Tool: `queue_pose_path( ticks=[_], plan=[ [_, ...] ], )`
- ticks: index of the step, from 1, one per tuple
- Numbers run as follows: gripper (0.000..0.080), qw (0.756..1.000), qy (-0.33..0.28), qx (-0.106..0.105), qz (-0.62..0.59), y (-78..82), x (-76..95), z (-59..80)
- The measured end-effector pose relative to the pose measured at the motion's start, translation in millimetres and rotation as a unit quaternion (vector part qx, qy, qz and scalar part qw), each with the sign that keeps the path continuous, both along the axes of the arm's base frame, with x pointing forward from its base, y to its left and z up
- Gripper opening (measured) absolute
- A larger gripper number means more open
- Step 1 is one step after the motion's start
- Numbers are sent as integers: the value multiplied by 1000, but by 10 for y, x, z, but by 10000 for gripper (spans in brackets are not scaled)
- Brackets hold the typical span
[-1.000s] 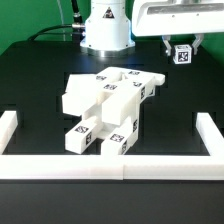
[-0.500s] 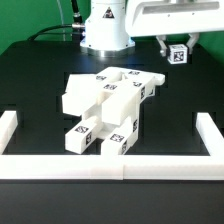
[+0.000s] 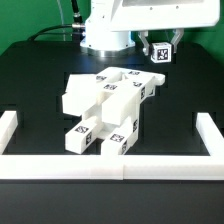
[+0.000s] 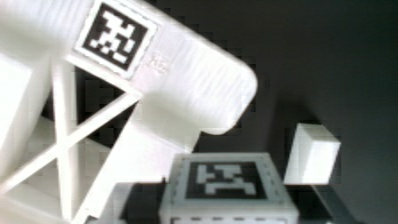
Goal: Assemble chair
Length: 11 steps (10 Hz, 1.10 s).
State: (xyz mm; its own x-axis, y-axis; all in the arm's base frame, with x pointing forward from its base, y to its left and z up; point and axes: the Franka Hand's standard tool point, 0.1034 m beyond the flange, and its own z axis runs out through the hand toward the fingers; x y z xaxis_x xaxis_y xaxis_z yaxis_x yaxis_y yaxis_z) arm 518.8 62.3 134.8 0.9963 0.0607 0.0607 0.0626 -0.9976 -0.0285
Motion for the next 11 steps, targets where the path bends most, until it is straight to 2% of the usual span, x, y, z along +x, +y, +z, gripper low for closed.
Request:
queue_pose_path(
  ticks=[3, 4, 5, 6, 7, 8, 11],
  plan=[
    [285, 1000, 0, 0, 1, -19, 3, -1],
    [285, 999, 3, -3, 34, -151, 90, 42],
    [285, 999, -1, -6, 46, -311, 283, 122],
    [285, 998, -10, -12, 60, -443, 465, 157],
    [285, 997, -18, -17, 70, -560, 573, 146],
    [285, 997, -19, -19, 68, -600, 597, 122],
    [285, 997, -17, -19, 69, -582, 585, 110]
  ],
)
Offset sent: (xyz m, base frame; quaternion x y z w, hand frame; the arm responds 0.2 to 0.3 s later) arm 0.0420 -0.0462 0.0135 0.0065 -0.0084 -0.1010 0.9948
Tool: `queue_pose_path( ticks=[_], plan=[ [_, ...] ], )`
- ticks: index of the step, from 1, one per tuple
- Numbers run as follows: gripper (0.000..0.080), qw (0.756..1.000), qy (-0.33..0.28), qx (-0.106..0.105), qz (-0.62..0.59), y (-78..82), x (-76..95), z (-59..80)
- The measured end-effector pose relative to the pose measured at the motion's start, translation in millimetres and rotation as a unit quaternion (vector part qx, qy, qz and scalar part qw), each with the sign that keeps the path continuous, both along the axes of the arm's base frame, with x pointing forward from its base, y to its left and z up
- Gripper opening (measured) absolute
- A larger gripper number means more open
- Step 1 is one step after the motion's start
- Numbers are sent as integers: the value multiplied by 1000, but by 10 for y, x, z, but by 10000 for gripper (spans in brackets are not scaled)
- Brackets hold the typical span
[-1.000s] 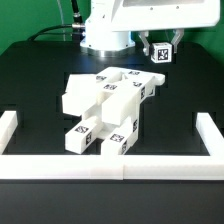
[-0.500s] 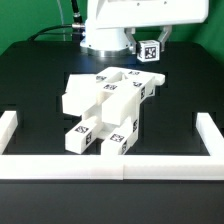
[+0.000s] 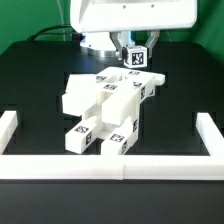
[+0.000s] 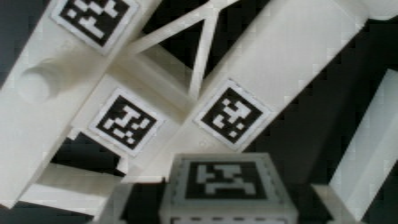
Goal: Assemble chair
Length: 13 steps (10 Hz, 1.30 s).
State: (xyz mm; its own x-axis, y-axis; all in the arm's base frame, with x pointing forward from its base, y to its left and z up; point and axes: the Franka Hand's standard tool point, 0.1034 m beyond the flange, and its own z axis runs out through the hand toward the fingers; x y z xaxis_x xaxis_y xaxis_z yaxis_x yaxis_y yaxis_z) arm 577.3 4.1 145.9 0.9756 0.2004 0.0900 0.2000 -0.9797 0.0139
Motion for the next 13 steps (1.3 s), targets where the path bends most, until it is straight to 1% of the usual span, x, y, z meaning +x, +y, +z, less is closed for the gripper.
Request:
queue_pose_path(
  ticks=[2, 4, 5, 6, 7, 10, 12, 13],
  plan=[
    [285, 1000, 5, -2, 10, -27, 13, -17],
    [285, 1000, 16, -9, 25, -152, 245, -44],
    [285, 999, 19, -11, 32, -190, 312, -66],
    [285, 999, 17, -12, 27, -182, 331, -77],
    [285, 999, 16, -12, 27, -150, 328, -81],
    [285, 999, 18, -13, 27, -158, 316, -96],
    [285, 999, 21, -13, 33, -88, 232, -191],
    [285, 999, 18, -14, 34, -72, 232, -201]
  ],
)
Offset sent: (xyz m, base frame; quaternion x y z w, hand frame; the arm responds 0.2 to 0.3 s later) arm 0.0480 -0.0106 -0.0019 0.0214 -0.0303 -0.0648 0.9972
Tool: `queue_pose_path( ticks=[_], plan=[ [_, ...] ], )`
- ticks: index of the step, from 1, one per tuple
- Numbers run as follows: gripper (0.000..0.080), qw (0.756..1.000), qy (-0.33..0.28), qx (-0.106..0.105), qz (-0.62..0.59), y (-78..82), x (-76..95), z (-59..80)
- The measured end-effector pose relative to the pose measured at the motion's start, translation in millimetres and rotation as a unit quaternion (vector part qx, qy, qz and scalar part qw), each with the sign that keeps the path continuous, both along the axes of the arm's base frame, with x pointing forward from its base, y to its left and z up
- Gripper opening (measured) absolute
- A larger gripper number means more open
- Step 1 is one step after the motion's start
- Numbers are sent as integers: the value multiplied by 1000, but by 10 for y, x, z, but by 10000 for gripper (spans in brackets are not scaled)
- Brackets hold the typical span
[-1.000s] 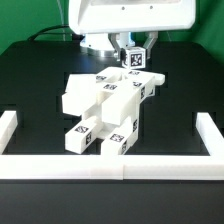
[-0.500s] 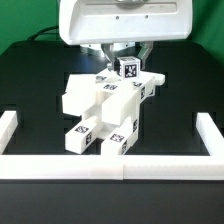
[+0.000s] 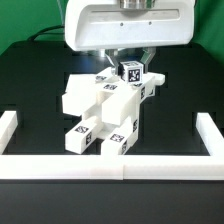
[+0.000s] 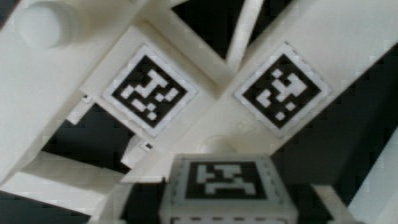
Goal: Assemble chair
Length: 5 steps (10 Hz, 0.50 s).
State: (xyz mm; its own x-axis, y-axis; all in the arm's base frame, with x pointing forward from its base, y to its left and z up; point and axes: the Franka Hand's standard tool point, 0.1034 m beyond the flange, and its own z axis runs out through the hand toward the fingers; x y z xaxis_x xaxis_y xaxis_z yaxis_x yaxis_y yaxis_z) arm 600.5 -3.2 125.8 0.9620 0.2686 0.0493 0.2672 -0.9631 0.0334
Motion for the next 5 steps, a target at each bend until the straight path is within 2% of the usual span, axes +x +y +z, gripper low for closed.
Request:
queue_pose_path(
  ticks=[5],
  plan=[
    [285, 1000, -7, -1, -4, -51, 19, 6]
  ],
)
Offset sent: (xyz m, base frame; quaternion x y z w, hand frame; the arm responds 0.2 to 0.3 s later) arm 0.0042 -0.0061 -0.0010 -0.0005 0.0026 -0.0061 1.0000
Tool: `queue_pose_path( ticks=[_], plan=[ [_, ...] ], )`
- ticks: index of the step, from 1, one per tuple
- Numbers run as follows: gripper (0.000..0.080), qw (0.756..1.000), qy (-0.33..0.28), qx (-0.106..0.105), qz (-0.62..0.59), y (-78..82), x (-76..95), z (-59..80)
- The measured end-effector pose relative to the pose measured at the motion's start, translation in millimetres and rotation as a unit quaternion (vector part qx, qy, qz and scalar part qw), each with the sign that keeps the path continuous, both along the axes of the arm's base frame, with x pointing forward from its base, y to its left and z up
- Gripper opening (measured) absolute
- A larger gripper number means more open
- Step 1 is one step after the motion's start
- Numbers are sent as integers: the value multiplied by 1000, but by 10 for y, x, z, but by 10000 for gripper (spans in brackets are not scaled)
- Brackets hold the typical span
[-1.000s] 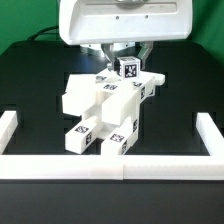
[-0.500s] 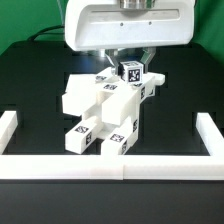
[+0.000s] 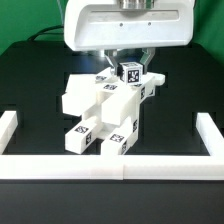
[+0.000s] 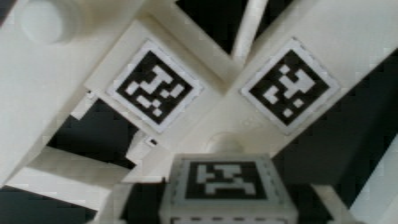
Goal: Assemble chair
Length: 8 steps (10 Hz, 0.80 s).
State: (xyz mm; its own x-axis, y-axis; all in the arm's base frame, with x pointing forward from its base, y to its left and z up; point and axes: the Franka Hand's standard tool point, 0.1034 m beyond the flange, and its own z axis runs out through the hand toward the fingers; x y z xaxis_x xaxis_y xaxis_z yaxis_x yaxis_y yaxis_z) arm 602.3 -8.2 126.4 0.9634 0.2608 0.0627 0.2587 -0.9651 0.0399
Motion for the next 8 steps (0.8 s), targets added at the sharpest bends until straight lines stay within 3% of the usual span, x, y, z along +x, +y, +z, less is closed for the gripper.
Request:
queue_pose_path(
  ticks=[5, 8],
  plan=[
    [285, 1000, -10, -4, 3, 6, 0, -2],
    [285, 1000, 10, -1, -2, 83, -98, 14]
  ],
)
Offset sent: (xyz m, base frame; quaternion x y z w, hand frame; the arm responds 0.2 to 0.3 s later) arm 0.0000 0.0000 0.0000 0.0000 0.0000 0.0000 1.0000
